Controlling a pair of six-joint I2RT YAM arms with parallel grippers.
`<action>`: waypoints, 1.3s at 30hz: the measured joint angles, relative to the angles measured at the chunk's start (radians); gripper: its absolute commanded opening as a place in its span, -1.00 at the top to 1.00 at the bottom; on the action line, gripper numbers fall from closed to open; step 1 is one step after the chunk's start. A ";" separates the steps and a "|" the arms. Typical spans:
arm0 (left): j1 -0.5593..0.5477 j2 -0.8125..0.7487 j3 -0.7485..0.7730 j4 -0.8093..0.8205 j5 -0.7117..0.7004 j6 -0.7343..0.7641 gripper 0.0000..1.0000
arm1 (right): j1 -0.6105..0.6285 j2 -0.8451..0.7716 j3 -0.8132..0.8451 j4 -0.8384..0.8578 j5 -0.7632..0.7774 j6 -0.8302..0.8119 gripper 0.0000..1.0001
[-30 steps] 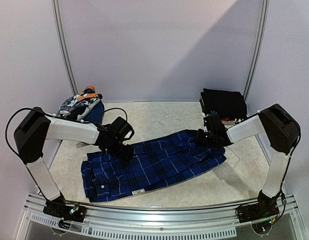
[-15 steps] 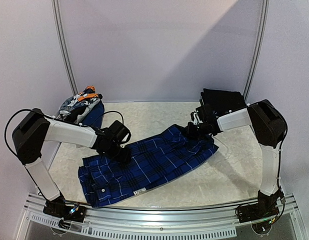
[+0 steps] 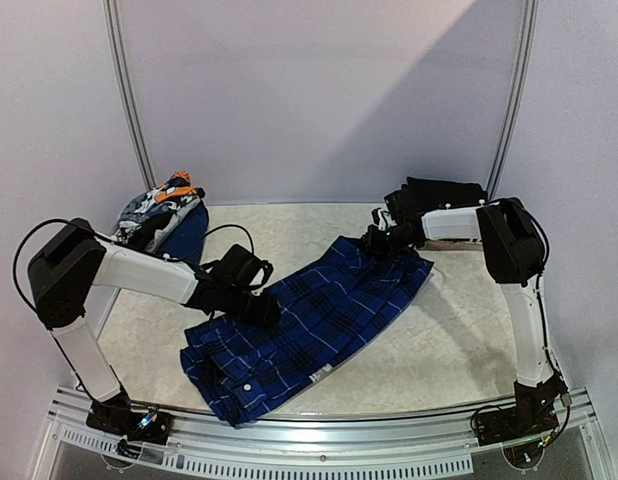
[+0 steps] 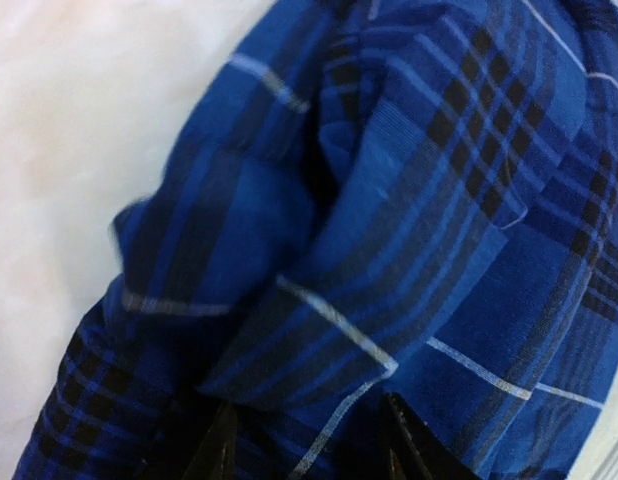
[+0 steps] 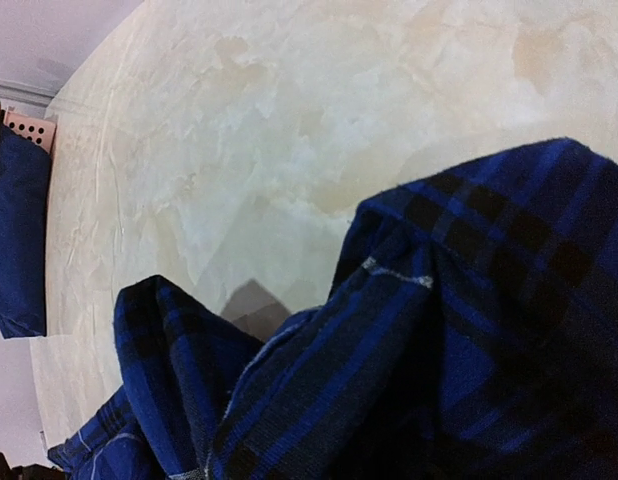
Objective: Fold and stack the mixed laundry pile
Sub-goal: Rotate the rectangle-folded shirt.
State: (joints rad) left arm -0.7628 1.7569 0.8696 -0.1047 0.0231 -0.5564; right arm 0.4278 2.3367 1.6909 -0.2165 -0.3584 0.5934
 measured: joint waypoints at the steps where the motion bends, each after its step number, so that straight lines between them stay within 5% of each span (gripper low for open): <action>1: -0.009 0.011 0.002 0.032 0.016 -0.014 0.04 | -0.004 0.016 0.028 -0.012 -0.007 -0.002 0.64; 11: -0.134 0.155 0.106 0.212 0.133 -0.117 0.06 | -0.016 0.184 0.344 -0.128 -0.067 -0.037 0.62; 23: -0.235 0.255 0.231 0.227 0.241 -0.166 0.06 | -0.036 0.272 0.507 -0.184 -0.144 -0.087 0.56; 32: -0.295 0.130 0.244 -0.050 0.190 -0.103 -0.01 | -0.038 0.284 0.532 -0.172 -0.234 -0.108 0.55; 39: -0.282 -0.074 0.280 -0.216 -0.017 0.017 -0.04 | -0.022 0.284 0.532 -0.178 -0.288 -0.150 0.40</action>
State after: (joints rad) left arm -1.0443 1.6829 1.1492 -0.3210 0.0063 -0.5396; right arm 0.4057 2.6205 2.2227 -0.3946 -0.6464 0.4431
